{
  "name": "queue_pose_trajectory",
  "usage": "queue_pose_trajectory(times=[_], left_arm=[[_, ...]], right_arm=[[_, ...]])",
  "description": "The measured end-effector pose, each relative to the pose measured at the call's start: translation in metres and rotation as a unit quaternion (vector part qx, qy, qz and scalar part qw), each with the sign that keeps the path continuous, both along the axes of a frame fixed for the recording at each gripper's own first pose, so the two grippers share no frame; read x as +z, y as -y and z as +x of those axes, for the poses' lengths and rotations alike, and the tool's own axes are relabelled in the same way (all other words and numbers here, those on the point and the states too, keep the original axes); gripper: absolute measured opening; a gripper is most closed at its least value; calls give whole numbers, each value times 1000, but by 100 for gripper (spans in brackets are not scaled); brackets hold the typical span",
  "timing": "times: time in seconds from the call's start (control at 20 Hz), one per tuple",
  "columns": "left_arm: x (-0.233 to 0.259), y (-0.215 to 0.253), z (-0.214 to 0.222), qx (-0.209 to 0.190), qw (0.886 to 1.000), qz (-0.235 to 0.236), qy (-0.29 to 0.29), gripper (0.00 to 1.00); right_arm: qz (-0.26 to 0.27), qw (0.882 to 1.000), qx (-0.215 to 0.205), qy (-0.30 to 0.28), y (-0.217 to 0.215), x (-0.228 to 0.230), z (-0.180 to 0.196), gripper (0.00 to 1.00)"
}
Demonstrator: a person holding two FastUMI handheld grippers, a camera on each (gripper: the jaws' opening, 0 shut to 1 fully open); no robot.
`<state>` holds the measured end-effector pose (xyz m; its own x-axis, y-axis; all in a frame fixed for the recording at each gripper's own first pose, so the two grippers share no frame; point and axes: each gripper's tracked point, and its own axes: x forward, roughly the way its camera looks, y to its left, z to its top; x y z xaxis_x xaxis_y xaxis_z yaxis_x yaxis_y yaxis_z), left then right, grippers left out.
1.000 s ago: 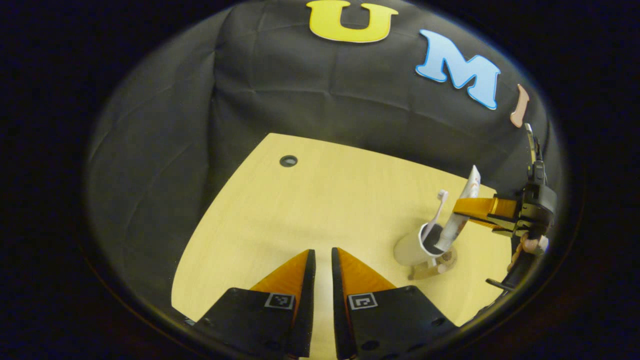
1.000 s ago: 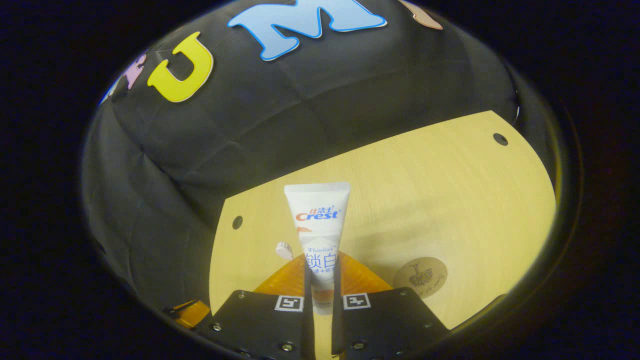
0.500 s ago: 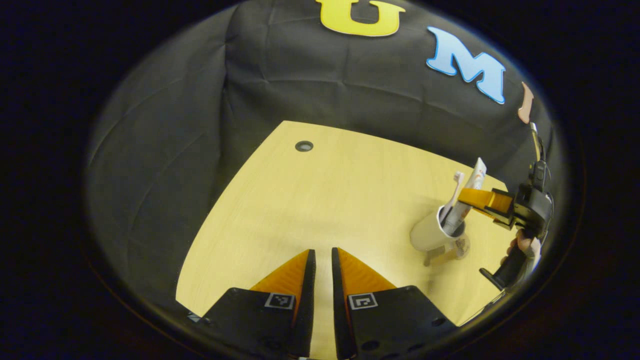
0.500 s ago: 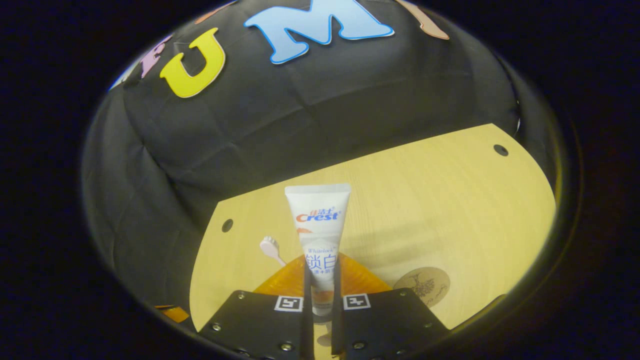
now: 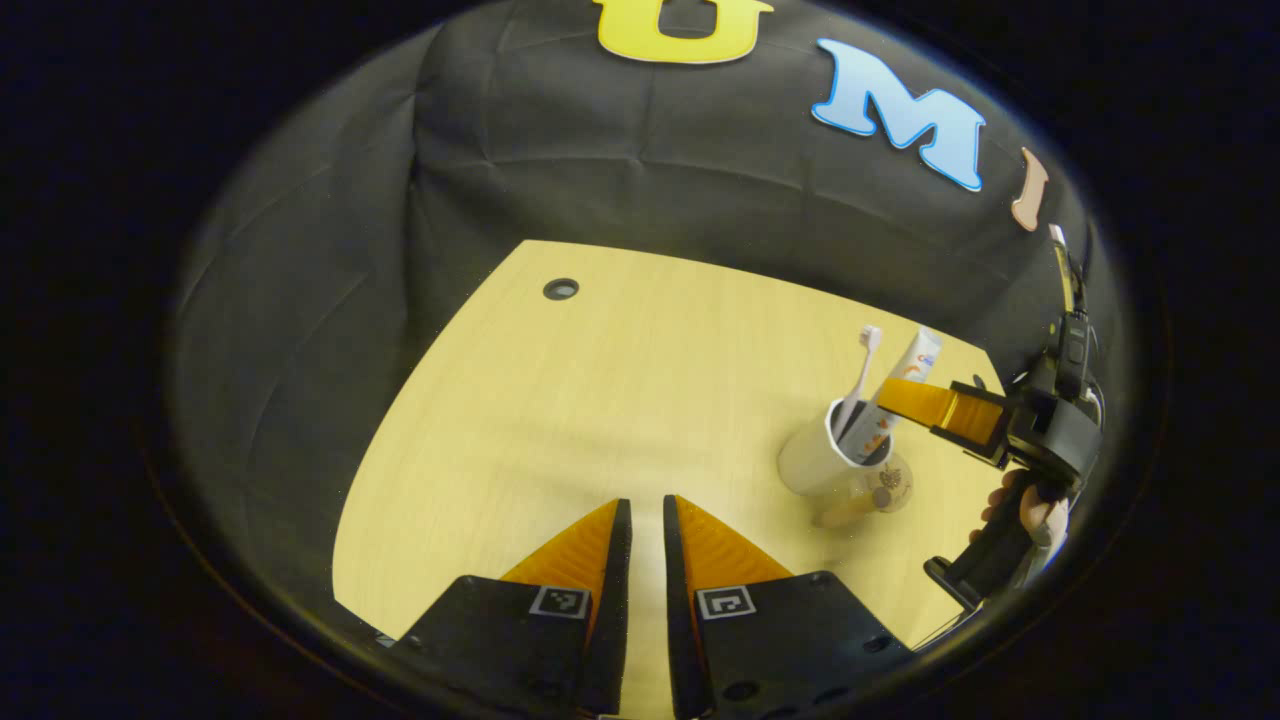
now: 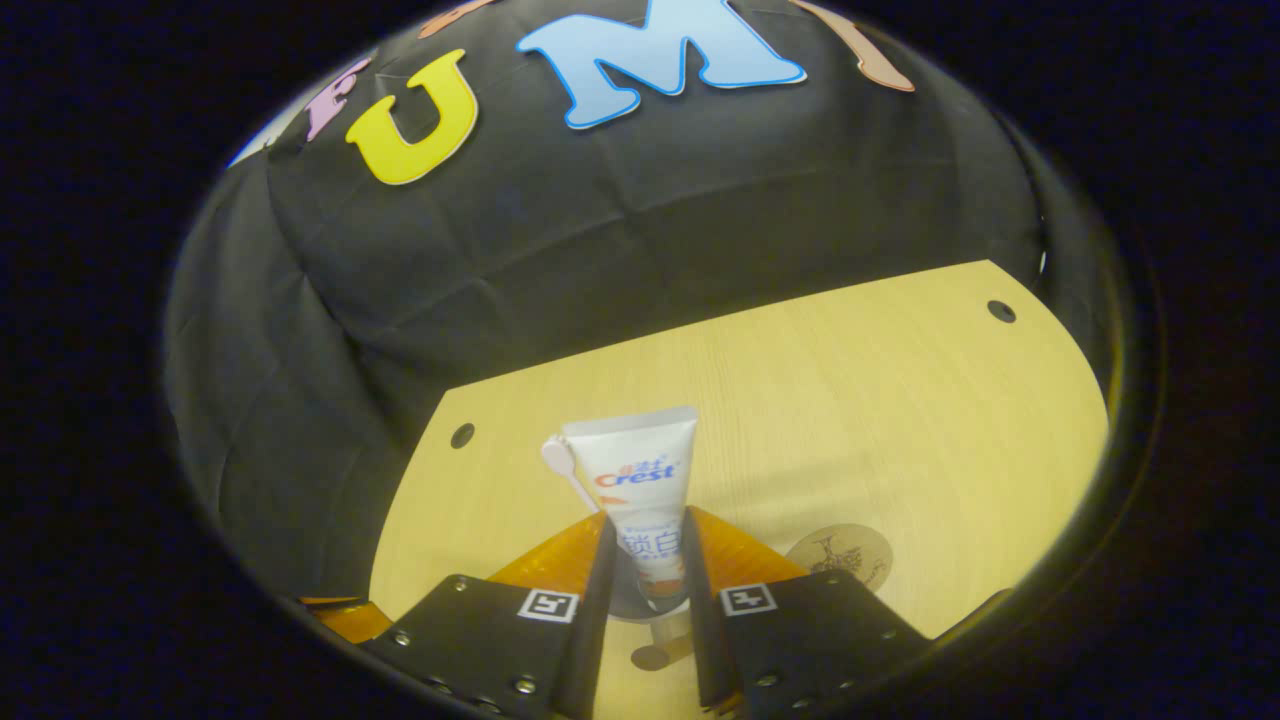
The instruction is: Put the toothbrush and toothpaste on the desktop into the cup, then pick up the cup and place it on the coaster on the desktop.
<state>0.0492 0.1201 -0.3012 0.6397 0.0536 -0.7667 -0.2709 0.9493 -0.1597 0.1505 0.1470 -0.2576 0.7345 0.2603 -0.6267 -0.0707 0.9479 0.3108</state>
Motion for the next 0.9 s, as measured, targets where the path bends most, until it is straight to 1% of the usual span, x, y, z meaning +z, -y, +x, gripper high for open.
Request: queue_pose_trajectory(times=[0.05, 0.2, 0.25, 0.3, 0.4, 0.45, 0.6, 0.65, 0.7, 0.75, 0.8, 0.9], left_arm=[[0, 6, -1, -2, 1000, -2, -1, 25], [1, 19, 0, -13, 1000, -9, 1, 27], [2, 25, 1, -17, 1000, -10, 2, 25], [4, 31, 3, -23, 1000, -11, 3, 25], [5, 46, 9, -36, 999, -16, 4, 30], [4, 55, 13, -43, 999, -17, 4, 34], [3, 84, 20, -62, 998, -30, 3, 36], [3, 97, 19, -71, 997, -40, 0, 39], [0, 107, 19, -77, 996, -42, -5, 47], [-4, 115, 22, -84, 995, -44, -9, 47], [-7, 124, 24, -91, 995, -48, -14, 49], [-11, 142, 27, -106, 992, -56, -25, 61]], right_arm=[[5, 1000, 0, 3, 0, 3, -2, 41], [16, 1000, -4, 13, 6, 18, -2, 41], [17, 1000, -6, 16, 11, 23, -4, 33], [19, 1000, -10, 19, 17, 27, -4, 41], [23, 999, -19, 19, 31, 31, -7, 41], [24, 999, -25, 19, 40, 32, -10, 41], [25, 999, -44, 10, 68, 27, -20, 41], [25, 998, -52, 6, 77, 26, -25, 41], [24, 998, -60, 4, 88, 25, -28, 41], [23, 997, -67, 1, 98, 22, -32, 41], [23, 997, -74, -1, 109, 21, -35, 41], [22, 996, -90, -6, 129, 19, -44, 41]])
